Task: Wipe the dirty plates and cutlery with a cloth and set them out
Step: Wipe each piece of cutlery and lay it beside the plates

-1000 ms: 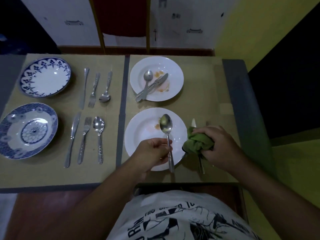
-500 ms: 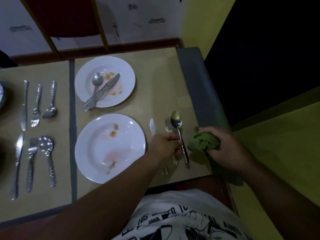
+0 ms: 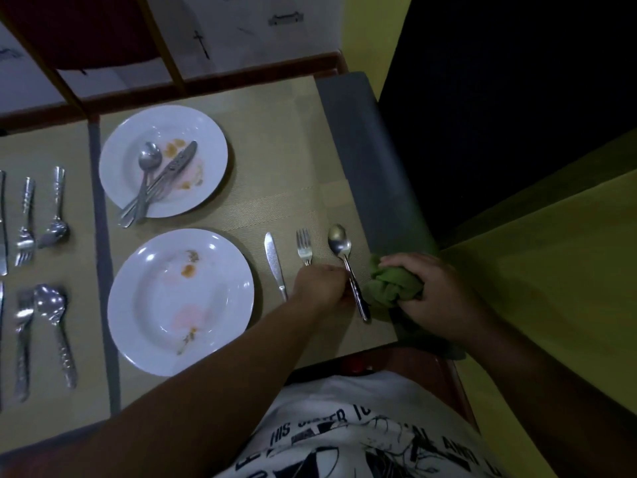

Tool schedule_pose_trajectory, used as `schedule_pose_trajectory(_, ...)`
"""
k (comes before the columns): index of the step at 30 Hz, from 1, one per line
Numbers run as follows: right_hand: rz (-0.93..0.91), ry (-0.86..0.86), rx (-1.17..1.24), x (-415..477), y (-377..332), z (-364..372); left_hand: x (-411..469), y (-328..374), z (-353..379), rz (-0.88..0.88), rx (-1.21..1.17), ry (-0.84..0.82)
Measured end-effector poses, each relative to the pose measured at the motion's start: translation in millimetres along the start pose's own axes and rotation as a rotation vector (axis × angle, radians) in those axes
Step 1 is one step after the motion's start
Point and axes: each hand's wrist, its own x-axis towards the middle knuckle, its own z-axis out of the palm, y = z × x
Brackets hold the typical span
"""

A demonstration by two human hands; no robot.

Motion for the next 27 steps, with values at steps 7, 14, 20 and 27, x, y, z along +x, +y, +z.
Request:
schedule_pose_trajectory(7,-0.037,-0.018,0.015,2.9,-3.5,4.2,-22.6,5.1,-0.1,-0.042,-0.27,-0.033)
schedule_pose_trajectory(14,-0.119,-0.06,0.009,25.2,-36.4,22.0,-49.9,3.2,-58.4,0.012,-0.506,-0.057)
schedule_pose_trajectory(20,-0.326,-0.171,0.036,62.1,-100.1,72.9,-70.9,-20.0,-155.4,0.04,-0.741,0.103)
schedule_pose_trajectory(27,-0.463,-0.331,0.053,92.6,-167.6,131.9,-87.9,-56.0,-242.0,0.14,-0.805,0.413)
